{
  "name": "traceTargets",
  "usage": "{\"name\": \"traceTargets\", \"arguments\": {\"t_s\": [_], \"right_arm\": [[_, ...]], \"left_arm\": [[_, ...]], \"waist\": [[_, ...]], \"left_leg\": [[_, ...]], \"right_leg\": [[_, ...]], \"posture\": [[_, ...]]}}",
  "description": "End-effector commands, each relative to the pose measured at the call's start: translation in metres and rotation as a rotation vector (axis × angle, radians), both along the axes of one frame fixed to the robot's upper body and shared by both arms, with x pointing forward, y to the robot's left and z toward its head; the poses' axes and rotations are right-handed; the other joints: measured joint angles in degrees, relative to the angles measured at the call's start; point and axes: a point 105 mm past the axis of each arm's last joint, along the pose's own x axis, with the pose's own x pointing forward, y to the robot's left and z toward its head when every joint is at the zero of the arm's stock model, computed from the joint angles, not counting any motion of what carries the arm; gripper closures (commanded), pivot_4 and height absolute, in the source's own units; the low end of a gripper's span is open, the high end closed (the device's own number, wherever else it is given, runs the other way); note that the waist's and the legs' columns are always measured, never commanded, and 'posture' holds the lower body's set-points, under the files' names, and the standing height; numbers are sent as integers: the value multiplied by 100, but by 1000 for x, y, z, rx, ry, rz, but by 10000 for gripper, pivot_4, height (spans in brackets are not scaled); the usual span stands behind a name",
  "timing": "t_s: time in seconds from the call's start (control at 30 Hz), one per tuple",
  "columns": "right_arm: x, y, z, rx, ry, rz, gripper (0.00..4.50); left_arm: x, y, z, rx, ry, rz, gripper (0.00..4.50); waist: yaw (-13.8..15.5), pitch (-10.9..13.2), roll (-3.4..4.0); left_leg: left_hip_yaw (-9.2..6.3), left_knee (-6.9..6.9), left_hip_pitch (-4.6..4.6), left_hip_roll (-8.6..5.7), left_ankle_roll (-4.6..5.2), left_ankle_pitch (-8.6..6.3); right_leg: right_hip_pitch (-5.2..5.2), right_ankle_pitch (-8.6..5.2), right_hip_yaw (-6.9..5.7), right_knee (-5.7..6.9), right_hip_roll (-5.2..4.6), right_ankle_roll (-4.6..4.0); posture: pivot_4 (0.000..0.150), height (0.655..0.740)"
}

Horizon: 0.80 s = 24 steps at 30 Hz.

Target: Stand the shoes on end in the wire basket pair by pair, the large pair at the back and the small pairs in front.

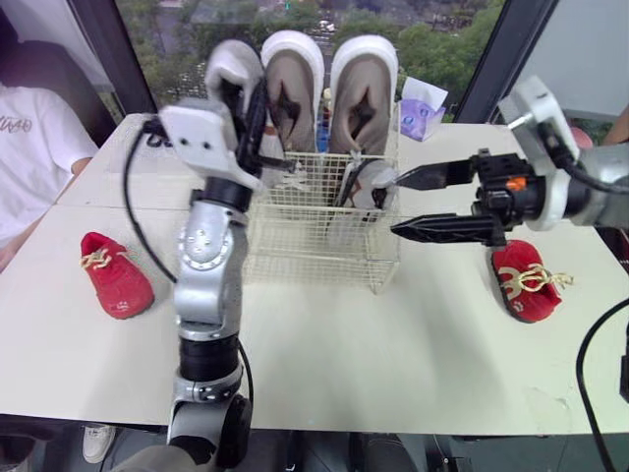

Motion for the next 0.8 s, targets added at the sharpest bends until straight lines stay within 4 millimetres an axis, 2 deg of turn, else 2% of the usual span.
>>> {"name": "traceTargets", "arguments": {"t_s": [0.03,0.1,0.17,0.43,0.53,0.73,0.8], "right_arm": [[-10,-7,13,3,-50,-61,0],[-12,-9,15,5,-55,-88,0],[-14,-9,15,5,-54,-99,0],[-10,-9,11,43,-54,-120,0],[-6,-9,9,56,-53,-119,0],[0,-8,3,73,-47,-94,0],[2,-11,1,76,-40,-98,0]], "left_arm": [[15,-11,-31,18,17,-4,44528],[25,-15,-53,7,79,-18,44528],[26,-17,-64,2,109,-38,44528],[8,-27,-79,68,181,-113,44528],[2,-22,-74,64,177,-102,32086],[-15,-3,-72,157,181,-27,2835],[-25,-1,-71,235,169,-1,2835]], "waist": [[3,-6,7],[7,-10,9],[6,-12,10],[-3,-12,10],[-9,-12,10],[-17,-12,11],[-23,-12,12]], "left_leg": [[2,0,1,0,2,-1],[2,0,3,0,2,-1],[2,1,3,1,3,-1],[2,4,-2,1,7,-3],[2,2,-2,1,7,-3],[2,1,-2,1,8,-3],[2,-1,-1,3,8,-3]], "right_leg": [[1,0,0,0,-1,0],[1,0,0,1,-2,0],[2,0,0,3,-2,0],[2,0,0,0,-4,0],[1,0,0,0,-4,0],[0,0,0,0,-2,0],[-2,-1,0,0,-1,-1]], "posture": [[1500,7358],[1500,7358],[1500,7358],[1500,7358],[1500,7358],[1500,7358],[1500,7358]]}}
